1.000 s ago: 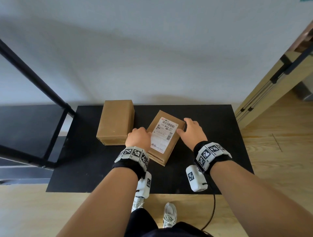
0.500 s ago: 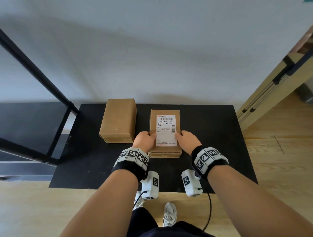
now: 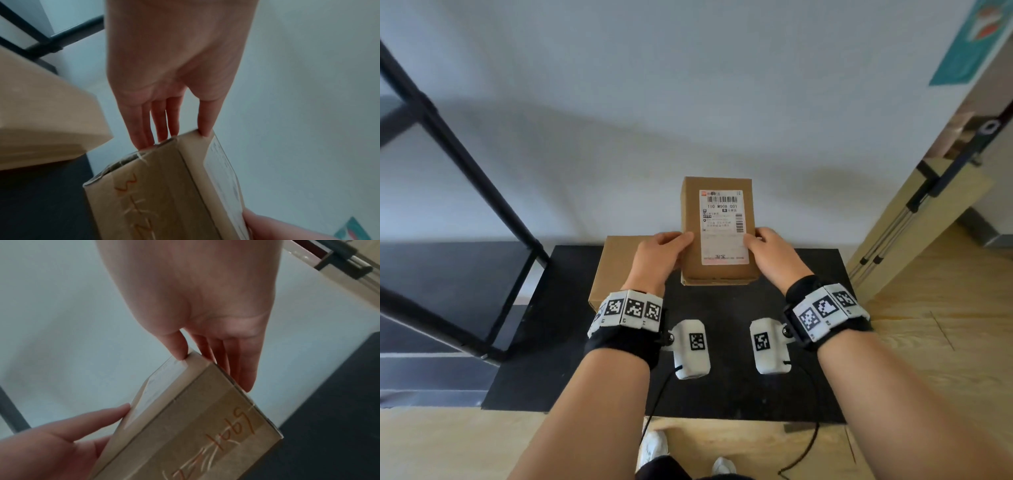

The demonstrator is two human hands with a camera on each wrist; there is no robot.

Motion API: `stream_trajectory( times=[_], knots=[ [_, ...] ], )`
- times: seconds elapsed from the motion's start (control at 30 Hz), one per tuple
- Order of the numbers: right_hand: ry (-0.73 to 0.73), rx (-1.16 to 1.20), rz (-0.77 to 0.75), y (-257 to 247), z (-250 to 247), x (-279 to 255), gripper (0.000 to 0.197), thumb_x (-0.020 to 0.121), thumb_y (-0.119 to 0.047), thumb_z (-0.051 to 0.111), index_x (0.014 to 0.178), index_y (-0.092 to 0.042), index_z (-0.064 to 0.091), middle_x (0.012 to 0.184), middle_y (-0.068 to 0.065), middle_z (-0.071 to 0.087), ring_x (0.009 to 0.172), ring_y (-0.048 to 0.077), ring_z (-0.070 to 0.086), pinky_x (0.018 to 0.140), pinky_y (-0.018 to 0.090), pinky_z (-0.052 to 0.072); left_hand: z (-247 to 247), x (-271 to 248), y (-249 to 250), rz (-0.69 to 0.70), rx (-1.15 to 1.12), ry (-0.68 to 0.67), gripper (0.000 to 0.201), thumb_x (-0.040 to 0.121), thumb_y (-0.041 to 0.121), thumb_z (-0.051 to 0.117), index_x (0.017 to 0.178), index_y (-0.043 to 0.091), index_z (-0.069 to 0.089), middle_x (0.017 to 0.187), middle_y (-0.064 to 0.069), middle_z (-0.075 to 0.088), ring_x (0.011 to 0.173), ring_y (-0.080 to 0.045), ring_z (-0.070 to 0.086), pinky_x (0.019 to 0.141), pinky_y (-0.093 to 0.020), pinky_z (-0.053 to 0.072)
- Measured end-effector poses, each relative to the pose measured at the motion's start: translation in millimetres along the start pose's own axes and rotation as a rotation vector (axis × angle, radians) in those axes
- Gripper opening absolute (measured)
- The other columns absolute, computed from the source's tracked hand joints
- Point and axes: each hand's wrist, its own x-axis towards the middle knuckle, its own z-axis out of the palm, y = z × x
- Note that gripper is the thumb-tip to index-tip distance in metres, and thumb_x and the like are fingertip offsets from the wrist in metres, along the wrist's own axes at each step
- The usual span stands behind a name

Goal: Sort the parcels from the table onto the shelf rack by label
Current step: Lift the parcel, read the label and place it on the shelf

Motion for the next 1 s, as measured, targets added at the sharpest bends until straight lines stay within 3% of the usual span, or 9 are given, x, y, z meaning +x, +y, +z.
stream_trajectory(
  times=[0.1, 0.27, 0.43, 0.63, 1.0],
  knots=[
    [0.039, 0.054, -0.07, -21, -13, -6, 0.035, 0.104, -0.034, 0.039, 0.132, -0.015, 0.049, 0.123, -0.001, 0.06, 0.102, 0.013, 0.058, 0.064, 0.017, 0.045, -7, -10, 28, 0.085, -0.035, -0.012, 0.028, 0.092, 0.03, 0.068, 0.117, 0.016, 0.065, 0.113, -0.002, 0.073, 0.104, -0.018, 0.069, 0.092, -0.036, 0.057],
    [0.124, 0.159, -0.17, -51, -34, -16, 0.035, 0.101, -0.034, 0.044, 0.131, -0.018, 0.05, 0.124, -0.001, 0.064, 0.111, 0.018, 0.063, 0.087, 0.031, 0.054, -11, -21, 64, 0.191, -0.087, 0.003, 0.038, 0.091, 0.03, 0.069, 0.126, 0.014, 0.065, 0.113, -0.001, 0.074, 0.106, -0.017, 0.07, 0.097, -0.039, 0.056],
    [0.176, 0.222, -0.282, -73, -51, -28, 0.031, 0.099, -0.031, 0.048, 0.127, -0.019, 0.054, 0.12, -0.005, 0.065, 0.107, 0.013, 0.063, 0.079, 0.024, 0.052, -14, -33, 88, 0.305, -0.153, 0.011, 0.038, 0.089, 0.027, 0.071, 0.124, 0.014, 0.067, 0.113, -0.001, 0.076, 0.109, -0.019, 0.07, 0.099, -0.04, 0.055],
    [0.231, 0.329, -0.349, -84, -62, -39, 0.029, 0.095, -0.023, 0.053, 0.124, -0.019, 0.053, 0.121, -0.007, 0.066, 0.111, 0.013, 0.063, 0.095, 0.04, 0.053, -20, -47, 104, 0.425, -0.17, -0.039, 0.039, 0.086, 0.022, 0.072, 0.125, 0.015, 0.068, 0.112, 0.002, 0.077, 0.109, -0.016, 0.071, 0.102, -0.039, 0.052],
    [0.283, 0.398, -0.423, -93, -68, -56, 0.026, 0.092, -0.012, 0.055, 0.118, -0.016, 0.051, 0.115, -0.008, 0.067, 0.107, 0.011, 0.066, 0.092, 0.04, 0.056, -24, -65, 115, 0.488, -0.197, -0.058, 0.043, 0.086, 0.009, 0.073, 0.127, 0.016, 0.065, 0.117, 0.003, 0.075, 0.114, -0.012, 0.068, 0.106, -0.041, 0.049]
  ],
)
